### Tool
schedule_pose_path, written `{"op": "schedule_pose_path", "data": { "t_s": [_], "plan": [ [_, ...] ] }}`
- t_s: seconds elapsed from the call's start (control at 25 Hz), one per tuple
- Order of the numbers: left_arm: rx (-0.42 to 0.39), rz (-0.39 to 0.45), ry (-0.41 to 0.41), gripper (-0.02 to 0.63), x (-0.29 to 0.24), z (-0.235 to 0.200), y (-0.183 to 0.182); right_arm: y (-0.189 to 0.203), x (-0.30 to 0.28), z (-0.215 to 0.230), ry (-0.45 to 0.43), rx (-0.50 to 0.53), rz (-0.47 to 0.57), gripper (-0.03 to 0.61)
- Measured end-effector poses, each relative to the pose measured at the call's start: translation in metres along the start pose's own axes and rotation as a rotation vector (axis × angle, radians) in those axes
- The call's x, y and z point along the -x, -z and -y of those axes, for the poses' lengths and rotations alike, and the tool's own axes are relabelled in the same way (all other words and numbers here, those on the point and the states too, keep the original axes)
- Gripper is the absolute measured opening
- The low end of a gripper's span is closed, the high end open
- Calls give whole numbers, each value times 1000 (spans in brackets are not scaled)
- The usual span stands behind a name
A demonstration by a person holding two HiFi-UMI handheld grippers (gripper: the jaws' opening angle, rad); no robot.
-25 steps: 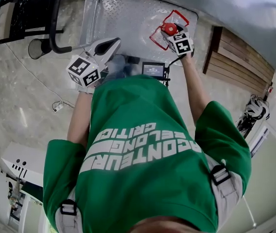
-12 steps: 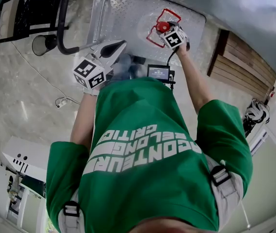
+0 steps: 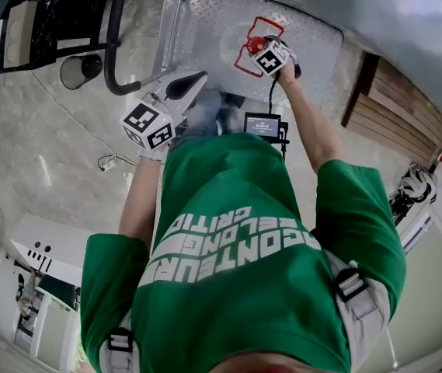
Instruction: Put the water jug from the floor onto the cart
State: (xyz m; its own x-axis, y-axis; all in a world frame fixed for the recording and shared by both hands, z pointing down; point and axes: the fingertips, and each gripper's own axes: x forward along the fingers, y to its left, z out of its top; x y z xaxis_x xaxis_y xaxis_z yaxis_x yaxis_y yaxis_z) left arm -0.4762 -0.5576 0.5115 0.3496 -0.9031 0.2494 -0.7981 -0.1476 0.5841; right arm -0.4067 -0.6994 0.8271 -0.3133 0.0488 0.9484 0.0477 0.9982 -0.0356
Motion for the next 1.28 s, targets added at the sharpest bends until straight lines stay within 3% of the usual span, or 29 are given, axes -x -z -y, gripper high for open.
{"op": "schedule_pose_path", "data": {
  "t_s": [0.28,0.52,0.96,1.28],
  "plan": [
    [22,-23,-18,15,13,-23,1,-10,-42,-17,-18,55,-60,301],
    [39,-34,-25,15,21,-31,5,-18,-50,-28,-7,88,-48,301],
    [18,-33,10,15,12,-14,7,-2,-51,-31,5,67,-95,302],
    [-20,-34,26,15,6,7,7,-5,-1,-19,17,24,9,311]
  ]
}}
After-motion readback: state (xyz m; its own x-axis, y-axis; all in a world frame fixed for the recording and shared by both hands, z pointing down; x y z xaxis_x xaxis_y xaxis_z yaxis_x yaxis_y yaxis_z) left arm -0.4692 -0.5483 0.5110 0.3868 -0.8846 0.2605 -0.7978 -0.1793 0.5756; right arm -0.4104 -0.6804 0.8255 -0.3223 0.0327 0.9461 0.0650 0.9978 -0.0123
